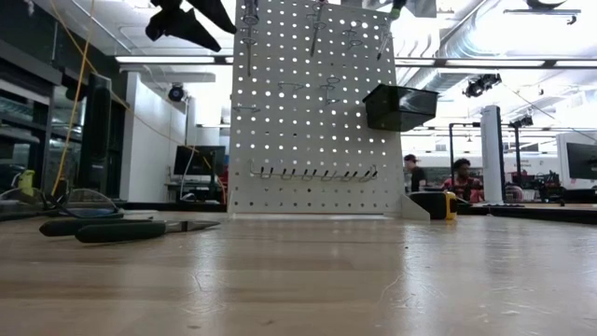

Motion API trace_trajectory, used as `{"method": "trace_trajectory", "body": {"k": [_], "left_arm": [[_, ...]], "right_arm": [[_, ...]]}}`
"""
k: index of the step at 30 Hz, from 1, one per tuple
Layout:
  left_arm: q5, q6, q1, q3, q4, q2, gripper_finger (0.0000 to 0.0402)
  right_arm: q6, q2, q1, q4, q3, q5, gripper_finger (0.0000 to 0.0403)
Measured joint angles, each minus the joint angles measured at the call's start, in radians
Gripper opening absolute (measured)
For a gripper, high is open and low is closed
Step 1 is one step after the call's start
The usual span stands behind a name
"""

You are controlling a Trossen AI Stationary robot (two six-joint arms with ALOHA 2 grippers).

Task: Hang tools onto peg board
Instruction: Hang the blue screwdriver on the peg board

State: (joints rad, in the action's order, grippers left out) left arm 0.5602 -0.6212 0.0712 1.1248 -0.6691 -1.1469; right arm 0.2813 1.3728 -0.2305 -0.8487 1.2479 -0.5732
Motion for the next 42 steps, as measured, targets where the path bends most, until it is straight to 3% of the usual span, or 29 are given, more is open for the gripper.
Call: {"method": "trace_trajectory", "body": {"k": [6, 11, 25, 42], "left_arm": [[0.002, -0.004, 0.001, 0.000, -0.016, 0.000, 0.0209], [0.002, -0.004, 0.001, 0.000, -0.020, 0.000, 0.0209], [0.027, -0.003, 0.001, 0.000, -0.023, 0.000, 0.0209], [0.029, -0.003, 0.001, 0.000, -0.023, 0.000, 0.0209]], "right_arm": [[-0.056, 0.072, -0.031, -0.102, -0.020, -0.024, 0.0079], [0.015, 0.087, -0.038, -0.174, -0.031, -0.060, 0.0079], [-0.015, 0.089, -0.045, -0.065, -0.032, -0.059, 0.0079], [-0.004, 0.144, -0.057, -0.062, -0.032, -0.056, 0.0079]]}}
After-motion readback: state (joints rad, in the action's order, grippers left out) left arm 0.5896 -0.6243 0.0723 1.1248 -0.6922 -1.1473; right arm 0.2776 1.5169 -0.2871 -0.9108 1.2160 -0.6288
